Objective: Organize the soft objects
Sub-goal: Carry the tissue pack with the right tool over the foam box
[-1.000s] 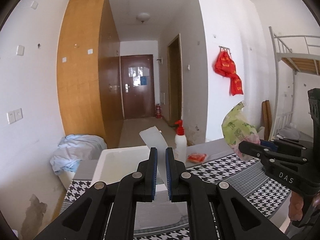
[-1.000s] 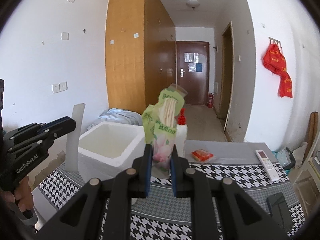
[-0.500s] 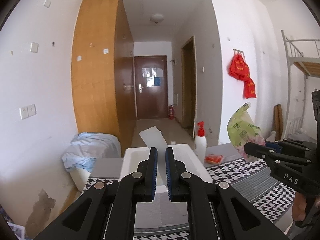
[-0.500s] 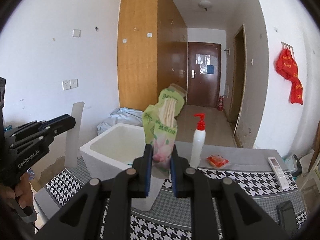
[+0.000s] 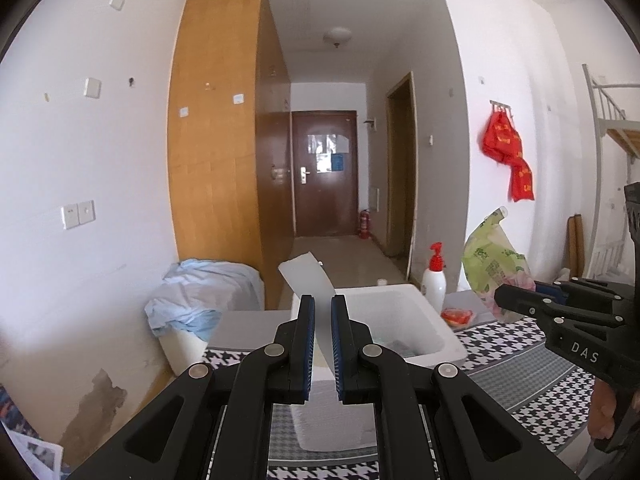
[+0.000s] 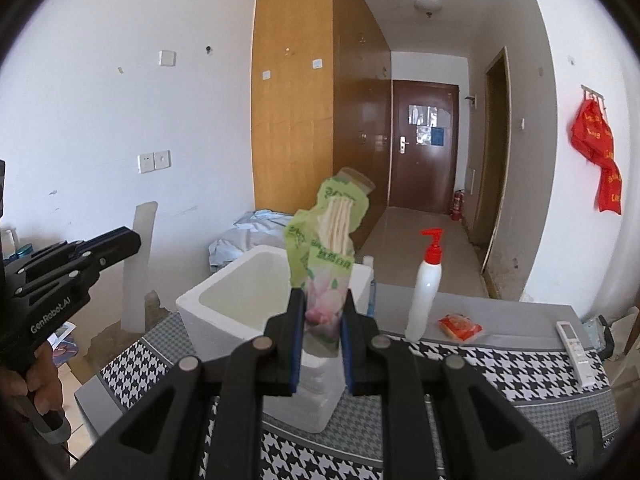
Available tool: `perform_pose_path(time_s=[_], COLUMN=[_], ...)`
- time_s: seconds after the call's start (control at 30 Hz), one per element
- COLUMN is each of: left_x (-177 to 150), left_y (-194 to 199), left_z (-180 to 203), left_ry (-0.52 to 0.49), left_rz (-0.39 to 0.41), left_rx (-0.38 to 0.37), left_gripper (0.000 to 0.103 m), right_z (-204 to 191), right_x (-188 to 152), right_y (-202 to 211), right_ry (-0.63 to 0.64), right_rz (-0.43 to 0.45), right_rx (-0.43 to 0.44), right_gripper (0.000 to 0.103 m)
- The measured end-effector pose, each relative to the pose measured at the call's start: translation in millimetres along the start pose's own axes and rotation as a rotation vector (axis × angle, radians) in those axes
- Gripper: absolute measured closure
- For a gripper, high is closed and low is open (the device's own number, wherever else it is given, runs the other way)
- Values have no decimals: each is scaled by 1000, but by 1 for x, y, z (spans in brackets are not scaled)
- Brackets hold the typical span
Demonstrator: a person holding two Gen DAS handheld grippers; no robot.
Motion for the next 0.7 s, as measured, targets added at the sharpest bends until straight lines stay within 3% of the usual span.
perform_pose_path(time_s=[0.7], left_x=[-12], left_y=[-7], left_z=[-31], left_ry=[33], left_rz=[-36], left_rx=[92], left_gripper=[94], right_z=[-25], right_x=[3], right_y=[-37], right_ry=[27], right_rz=[-50], right_rx=[60], right_gripper=[83])
Point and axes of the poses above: each gripper's, at about its wrist camera, not at the fingertips, and y roughly against the way its jaws point, z to its right, x to its top, the point moved 8 cm from there along -y, roughly the way its jaws point, and after that the axes turned 2 degrees about x, right-handed, at the moved point
